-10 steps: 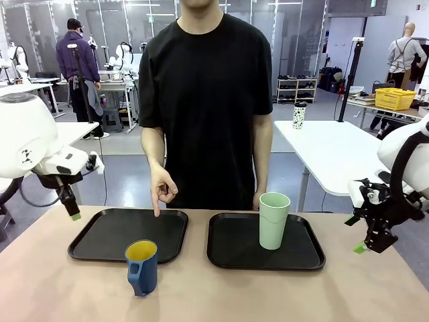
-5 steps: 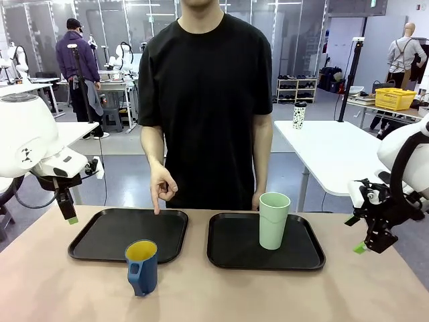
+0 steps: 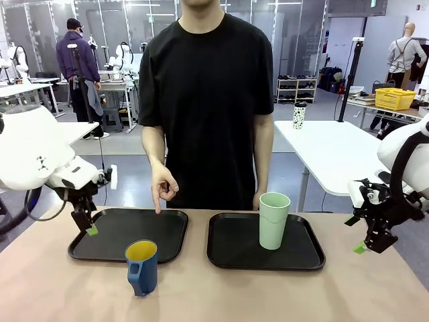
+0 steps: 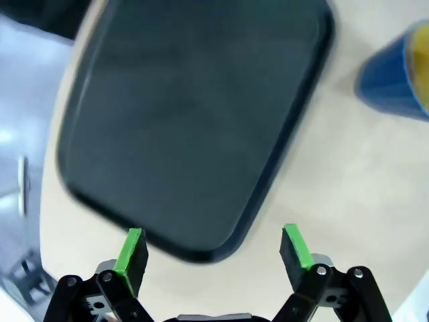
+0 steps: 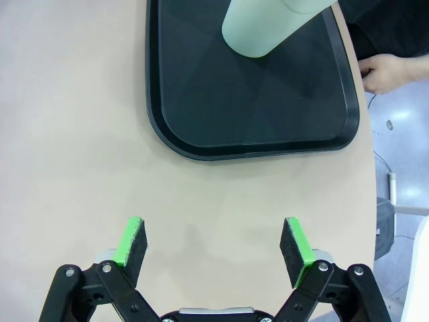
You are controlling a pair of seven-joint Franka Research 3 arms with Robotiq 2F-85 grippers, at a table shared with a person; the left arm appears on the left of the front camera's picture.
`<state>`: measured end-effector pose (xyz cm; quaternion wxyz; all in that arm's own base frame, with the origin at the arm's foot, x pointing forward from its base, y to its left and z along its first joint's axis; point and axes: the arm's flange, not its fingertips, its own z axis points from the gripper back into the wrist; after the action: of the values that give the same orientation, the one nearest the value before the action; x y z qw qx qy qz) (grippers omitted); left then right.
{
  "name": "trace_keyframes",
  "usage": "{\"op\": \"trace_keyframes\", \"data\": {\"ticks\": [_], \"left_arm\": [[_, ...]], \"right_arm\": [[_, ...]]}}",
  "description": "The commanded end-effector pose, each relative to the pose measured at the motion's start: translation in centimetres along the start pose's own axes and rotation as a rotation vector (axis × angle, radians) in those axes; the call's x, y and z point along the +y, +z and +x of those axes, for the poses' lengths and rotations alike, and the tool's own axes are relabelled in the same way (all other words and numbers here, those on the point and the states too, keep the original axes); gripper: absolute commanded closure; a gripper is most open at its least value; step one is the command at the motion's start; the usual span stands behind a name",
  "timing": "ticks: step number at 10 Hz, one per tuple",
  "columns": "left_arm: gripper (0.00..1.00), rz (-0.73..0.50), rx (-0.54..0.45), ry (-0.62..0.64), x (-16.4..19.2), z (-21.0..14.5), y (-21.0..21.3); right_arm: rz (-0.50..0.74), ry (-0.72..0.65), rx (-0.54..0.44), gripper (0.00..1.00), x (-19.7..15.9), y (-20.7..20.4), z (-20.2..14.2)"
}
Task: Sort and store the cups by type.
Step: Pick up the Handle plastic cup and place it into the empty Flat Tray.
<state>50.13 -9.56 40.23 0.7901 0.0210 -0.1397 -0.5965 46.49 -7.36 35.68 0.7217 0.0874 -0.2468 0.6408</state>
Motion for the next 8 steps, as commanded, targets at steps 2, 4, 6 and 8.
{"op": "trace_keyframes", "data": {"ticks": [2,4,6,8], "left_arm": [[0.00,-0.096,-0.068,-0.309,-3.4,-2.8,0.1],[0.00,-0.197,-0.137,-0.395,-5.0,-3.8,-1.0],[0.00,-0.231,-0.205,-0.418,-5.6,-4.3,-2.1],[0.00,-0.250,-0.251,-0.391,-6.2,-4.0,-3.1]], "right_arm": [[-0.003,-0.015,-0.019,0.00,-0.4,-0.1,0.1],[-0.003,-0.015,-0.019,0.00,-0.4,-0.1,0.1],[-0.003,-0.015,-0.019,0.00,-0.4,-0.1,0.1],[-0.003,-0.015,-0.019,0.00,-0.4,-0.1,0.1]]}}
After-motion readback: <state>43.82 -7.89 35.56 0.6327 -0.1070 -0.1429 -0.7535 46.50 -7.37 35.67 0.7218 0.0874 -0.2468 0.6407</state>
